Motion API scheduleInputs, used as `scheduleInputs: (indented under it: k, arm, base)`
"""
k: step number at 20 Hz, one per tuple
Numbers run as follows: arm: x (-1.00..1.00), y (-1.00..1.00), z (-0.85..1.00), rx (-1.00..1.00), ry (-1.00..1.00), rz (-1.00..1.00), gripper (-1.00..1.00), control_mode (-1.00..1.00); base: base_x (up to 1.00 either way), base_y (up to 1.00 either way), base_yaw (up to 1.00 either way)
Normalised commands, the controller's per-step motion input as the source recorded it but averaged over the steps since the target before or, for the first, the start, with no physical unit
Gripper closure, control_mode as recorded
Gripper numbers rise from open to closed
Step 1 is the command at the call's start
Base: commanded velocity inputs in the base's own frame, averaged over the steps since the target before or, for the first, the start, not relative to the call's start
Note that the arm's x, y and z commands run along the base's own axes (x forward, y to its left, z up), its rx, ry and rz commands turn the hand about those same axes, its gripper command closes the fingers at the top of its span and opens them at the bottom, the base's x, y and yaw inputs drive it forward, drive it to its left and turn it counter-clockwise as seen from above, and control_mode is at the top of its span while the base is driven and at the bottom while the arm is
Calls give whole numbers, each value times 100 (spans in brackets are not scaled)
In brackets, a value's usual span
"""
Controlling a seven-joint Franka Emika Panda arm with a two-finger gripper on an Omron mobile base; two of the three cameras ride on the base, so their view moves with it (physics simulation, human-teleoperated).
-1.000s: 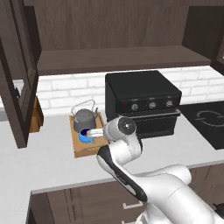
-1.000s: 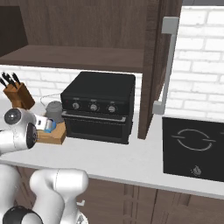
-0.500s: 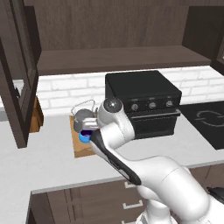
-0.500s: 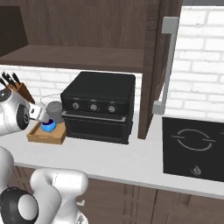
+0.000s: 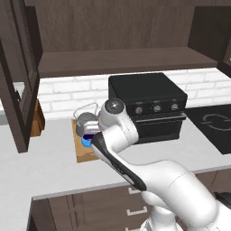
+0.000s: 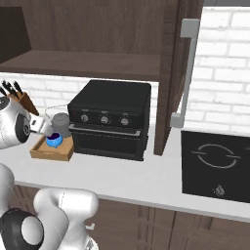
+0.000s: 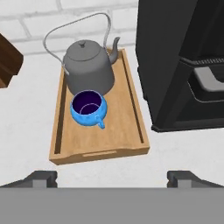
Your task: Pick the kettle from the counter and place it on the tray. Then pick the mug from the cabinet and place it on the tray. Then close the cabinet doors.
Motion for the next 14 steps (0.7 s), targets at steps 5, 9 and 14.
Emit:
scheduleInputs:
  k: [5, 9, 14]
  arm:
    - [-26, 1, 0, 0, 0, 0, -100, -100]
    - [-17, 17, 0, 0, 0, 3, 100, -100]
    - [-24, 0, 0, 0, 0, 1, 100, -100]
  base:
    - [0, 0, 0]
    - [0, 0, 0]
    - [0, 0, 0]
